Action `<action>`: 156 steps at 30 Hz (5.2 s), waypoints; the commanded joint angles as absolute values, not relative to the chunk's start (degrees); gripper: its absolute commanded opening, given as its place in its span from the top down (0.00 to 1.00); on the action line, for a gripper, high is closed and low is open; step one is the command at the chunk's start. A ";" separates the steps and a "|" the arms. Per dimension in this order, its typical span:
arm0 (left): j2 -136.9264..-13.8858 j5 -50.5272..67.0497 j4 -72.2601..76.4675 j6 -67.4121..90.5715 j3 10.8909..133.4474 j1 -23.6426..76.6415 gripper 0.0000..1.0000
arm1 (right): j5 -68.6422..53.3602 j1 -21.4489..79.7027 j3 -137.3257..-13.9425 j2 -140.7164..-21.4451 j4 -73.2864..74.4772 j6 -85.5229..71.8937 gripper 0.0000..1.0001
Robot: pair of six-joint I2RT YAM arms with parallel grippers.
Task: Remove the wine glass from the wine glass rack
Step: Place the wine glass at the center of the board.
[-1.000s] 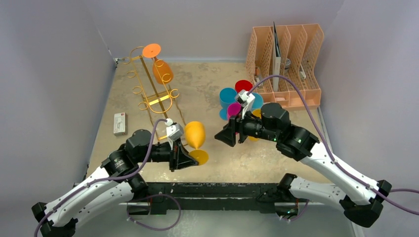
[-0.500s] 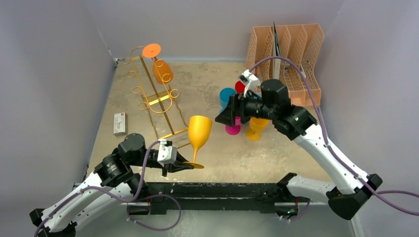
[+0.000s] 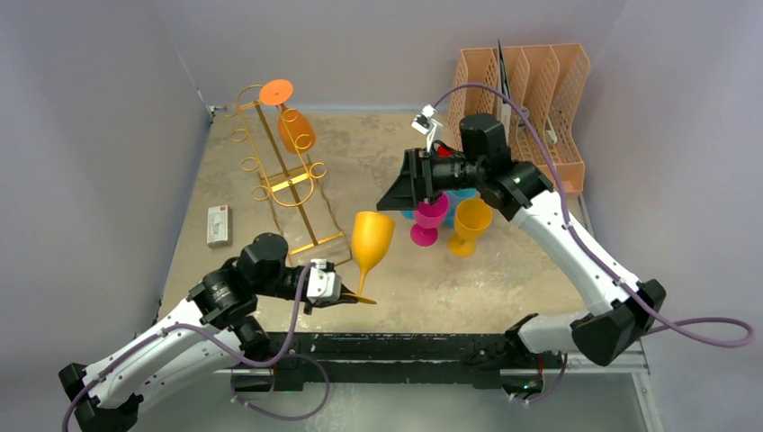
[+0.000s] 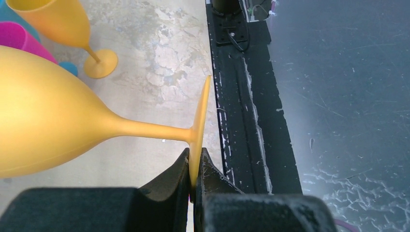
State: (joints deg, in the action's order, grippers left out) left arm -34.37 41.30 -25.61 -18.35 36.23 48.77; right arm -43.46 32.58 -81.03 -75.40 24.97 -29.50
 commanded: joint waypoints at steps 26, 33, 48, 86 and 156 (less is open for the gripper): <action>-33.74 40.41 -27.15 -25.52 41.13 48.78 1.00 | -64.76 34.43 -86.81 -84.99 25.83 -33.73 0.53; -34.81 40.10 -25.84 -26.06 41.03 48.78 1.00 | -68.54 35.30 -88.10 -86.49 26.88 -33.37 0.63; -34.51 36.97 -26.29 -26.69 40.96 48.78 1.00 | -66.80 36.12 -90.43 -87.56 33.92 -28.22 0.97; -31.78 33.04 -25.89 -22.54 38.69 48.78 0.52 | -56.50 36.36 -88.95 -85.28 35.77 -23.61 1.00; -16.80 6.59 -28.21 -11.12 35.27 48.78 0.16 | 4.27 45.35 -83.41 -101.33 5.72 7.89 1.00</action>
